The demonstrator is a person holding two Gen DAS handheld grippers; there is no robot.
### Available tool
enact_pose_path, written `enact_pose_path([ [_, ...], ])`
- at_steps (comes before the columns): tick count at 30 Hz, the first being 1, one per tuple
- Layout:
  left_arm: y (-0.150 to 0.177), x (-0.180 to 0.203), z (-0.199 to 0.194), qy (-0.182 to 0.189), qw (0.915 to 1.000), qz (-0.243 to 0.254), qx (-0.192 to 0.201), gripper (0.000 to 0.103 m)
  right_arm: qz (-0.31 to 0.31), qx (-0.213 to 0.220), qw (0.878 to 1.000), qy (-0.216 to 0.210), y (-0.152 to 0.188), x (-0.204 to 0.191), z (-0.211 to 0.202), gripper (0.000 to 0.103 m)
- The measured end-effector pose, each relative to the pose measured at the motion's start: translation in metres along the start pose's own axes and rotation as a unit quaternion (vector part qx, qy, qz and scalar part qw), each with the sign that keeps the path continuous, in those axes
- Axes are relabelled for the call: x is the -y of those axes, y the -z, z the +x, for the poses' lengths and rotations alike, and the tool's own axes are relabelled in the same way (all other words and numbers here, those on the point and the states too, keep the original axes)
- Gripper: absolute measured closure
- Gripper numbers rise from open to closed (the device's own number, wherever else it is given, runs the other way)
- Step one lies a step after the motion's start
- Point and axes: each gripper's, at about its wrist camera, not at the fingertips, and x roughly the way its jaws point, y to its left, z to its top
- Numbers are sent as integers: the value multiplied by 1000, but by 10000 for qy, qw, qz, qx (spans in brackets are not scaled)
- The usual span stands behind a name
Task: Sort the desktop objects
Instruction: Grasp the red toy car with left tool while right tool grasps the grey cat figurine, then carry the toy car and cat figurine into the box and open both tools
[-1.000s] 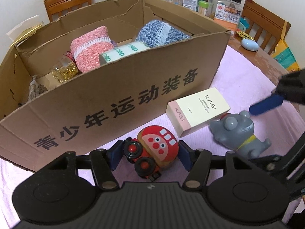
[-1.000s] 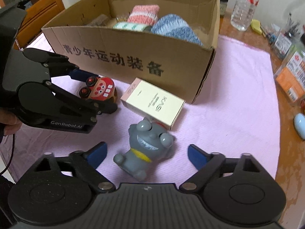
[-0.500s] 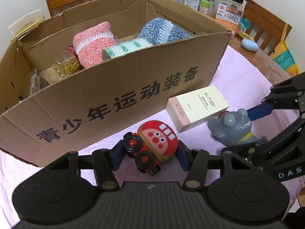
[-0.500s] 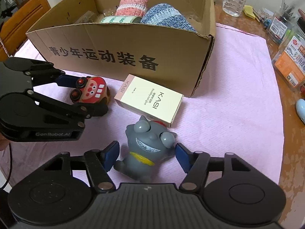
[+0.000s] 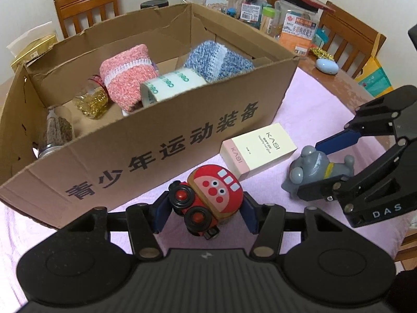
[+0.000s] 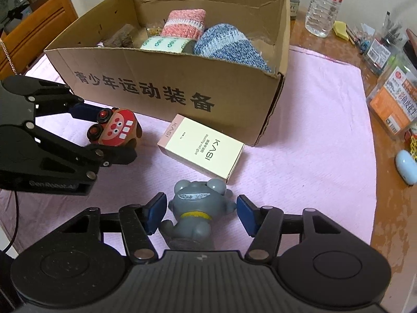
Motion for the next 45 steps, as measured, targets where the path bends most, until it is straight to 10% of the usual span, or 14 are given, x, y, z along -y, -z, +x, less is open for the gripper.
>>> enact_pose_path([
  [13, -7, 0, -33, 128, 9988, 460, 85, 47, -830, -136, 9964, 73, -4, -8, -20, 53],
  [28, -6, 3, -38, 247, 9981, 563, 81, 47, -829, -586, 9946, 196, 19, 3, 0, 41],
  [45, -23, -4, -78, 265, 9972, 636, 293, 47, -1375, 108, 9904, 123, -13, -13, -55, 52],
])
